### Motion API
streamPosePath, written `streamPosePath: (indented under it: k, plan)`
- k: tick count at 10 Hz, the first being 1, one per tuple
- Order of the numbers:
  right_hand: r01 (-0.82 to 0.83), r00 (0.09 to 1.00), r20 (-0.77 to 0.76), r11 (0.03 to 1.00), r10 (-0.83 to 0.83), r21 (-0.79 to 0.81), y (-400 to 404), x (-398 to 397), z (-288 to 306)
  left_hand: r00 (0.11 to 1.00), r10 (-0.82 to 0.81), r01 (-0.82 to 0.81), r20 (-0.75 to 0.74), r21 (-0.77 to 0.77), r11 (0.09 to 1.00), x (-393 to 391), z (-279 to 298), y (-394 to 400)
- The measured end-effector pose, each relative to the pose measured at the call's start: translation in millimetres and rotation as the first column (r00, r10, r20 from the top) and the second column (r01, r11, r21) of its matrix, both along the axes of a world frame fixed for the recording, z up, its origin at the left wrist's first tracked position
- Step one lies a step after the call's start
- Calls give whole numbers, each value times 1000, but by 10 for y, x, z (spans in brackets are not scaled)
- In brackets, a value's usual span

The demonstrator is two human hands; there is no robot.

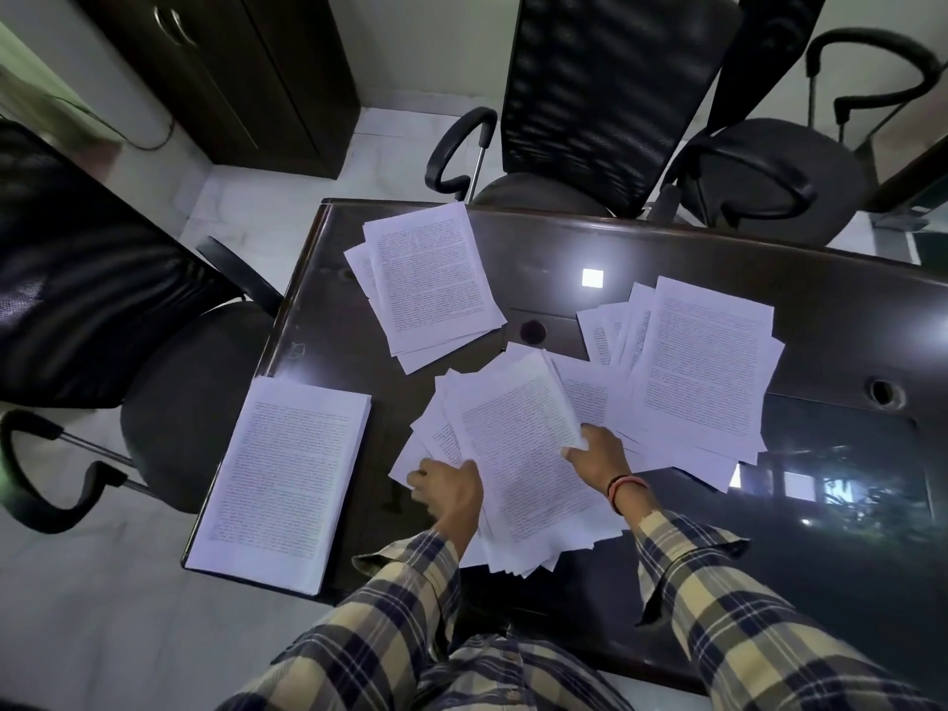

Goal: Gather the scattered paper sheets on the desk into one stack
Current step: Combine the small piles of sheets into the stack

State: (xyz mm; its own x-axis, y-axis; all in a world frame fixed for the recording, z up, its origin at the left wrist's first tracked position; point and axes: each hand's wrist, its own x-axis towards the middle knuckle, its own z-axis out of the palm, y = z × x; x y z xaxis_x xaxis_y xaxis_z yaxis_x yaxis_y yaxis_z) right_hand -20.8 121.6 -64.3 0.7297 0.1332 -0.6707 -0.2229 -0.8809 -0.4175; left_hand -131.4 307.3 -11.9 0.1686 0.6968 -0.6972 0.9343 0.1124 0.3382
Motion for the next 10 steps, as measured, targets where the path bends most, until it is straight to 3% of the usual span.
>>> streamPosePath:
  k: [1,2,3,4,5,6,7,8,9,10]
  plan:
    - [-155,986,56,984,160,-87,159,-5,181,997,36,-32,72,-48,998,-19,15,3]
    - [-91,992,84,996,91,-13,306,-50,212,966,81,-47,244,-144,988,-14,-4,29]
    - [99,995,9,987,-101,125,313,-64,176,937,87,3,337,-259,966,8,19,106]
    - [256,964,-115,954,-239,157,191,-27,110,937,30,88,348,-317,944,36,10,212]
    - [455,886,-178,877,-428,154,18,-27,37,942,-13,121,337,-301,946,113,-2,292]
    - [547,837,-30,837,-547,-9,-151,-55,25,955,-142,175,261,-109,978,160,-51,291]
    - [652,757,44,748,-652,-127,-214,-150,100,985,-172,170,20,89,981,227,-45,241]
    - [699,714,1,712,-701,-65,-144,-163,102,989,59,-71,-138,-80,994,212,-37,209]
    - [686,727,-85,725,-681,59,3,-104,67,995,-37,24,-94,-138,990,136,-145,162]
    - [625,781,-100,770,-617,128,151,-32,83,997,-36,25,-75,-138,990,141,27,144]
